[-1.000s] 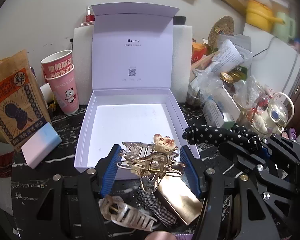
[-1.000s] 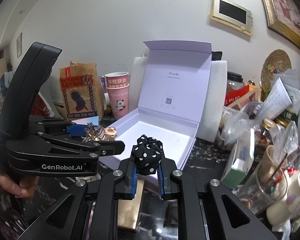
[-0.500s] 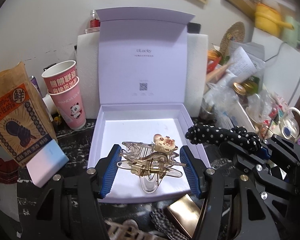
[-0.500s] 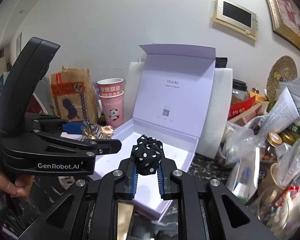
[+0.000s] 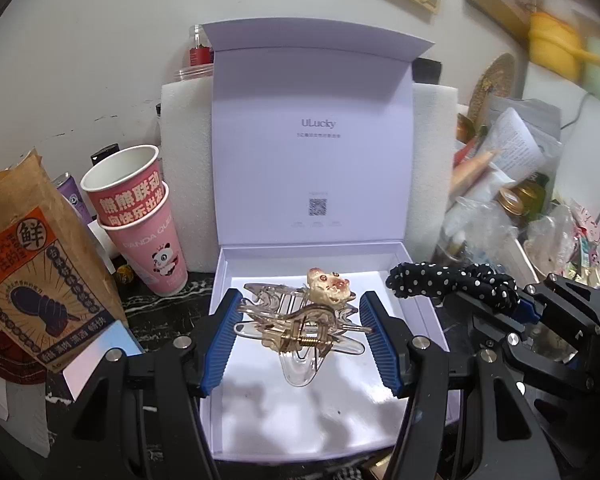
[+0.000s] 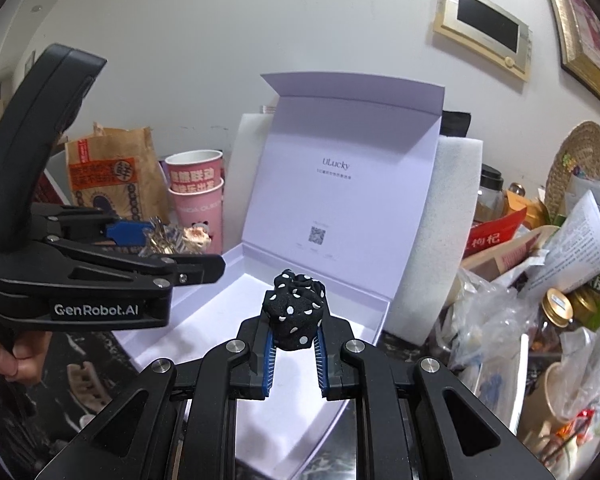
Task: Organize rigid objects
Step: 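Lower the gold clip into the box with the left gripper while the right gripper drops the scrunchie beside it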
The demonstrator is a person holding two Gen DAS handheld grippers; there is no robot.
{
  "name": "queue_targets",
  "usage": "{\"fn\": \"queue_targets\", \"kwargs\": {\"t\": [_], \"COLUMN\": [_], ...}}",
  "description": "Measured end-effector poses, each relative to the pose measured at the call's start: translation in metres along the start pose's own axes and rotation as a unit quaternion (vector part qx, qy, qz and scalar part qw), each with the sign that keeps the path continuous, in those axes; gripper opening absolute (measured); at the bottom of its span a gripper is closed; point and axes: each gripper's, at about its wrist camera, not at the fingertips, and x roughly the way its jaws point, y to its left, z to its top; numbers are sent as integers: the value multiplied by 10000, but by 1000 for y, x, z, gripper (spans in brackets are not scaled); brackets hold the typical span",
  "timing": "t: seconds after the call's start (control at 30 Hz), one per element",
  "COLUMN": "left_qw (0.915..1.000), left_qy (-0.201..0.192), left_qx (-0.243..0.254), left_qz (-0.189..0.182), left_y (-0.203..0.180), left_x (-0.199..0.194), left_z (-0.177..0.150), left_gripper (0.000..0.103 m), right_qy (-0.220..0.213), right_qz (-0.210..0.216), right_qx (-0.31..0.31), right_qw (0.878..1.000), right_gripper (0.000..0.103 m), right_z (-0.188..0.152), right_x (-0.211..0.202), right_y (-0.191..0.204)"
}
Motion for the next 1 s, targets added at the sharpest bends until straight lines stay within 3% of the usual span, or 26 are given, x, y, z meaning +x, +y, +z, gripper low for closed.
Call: {"fn": "queue_targets", "kwargs": {"t": [0.63,1.0], "left_qw": [9988,9967], "left_qy": [134,275], "left_qx": [10,112], "left_qz": [464,757], "left_y": [14,14], "left_x": [41,63], "left_z": [24,22], "left_gripper": [60,60], "right_qy": [191,539], "right_qz": [-224,-257], "right_qx": [-98,-22], "right_qw": [9995,9982], "right_gripper": [16,16], "right_z": [23,23], "right_x": [57,92], "right_y": [-21,-26]}}
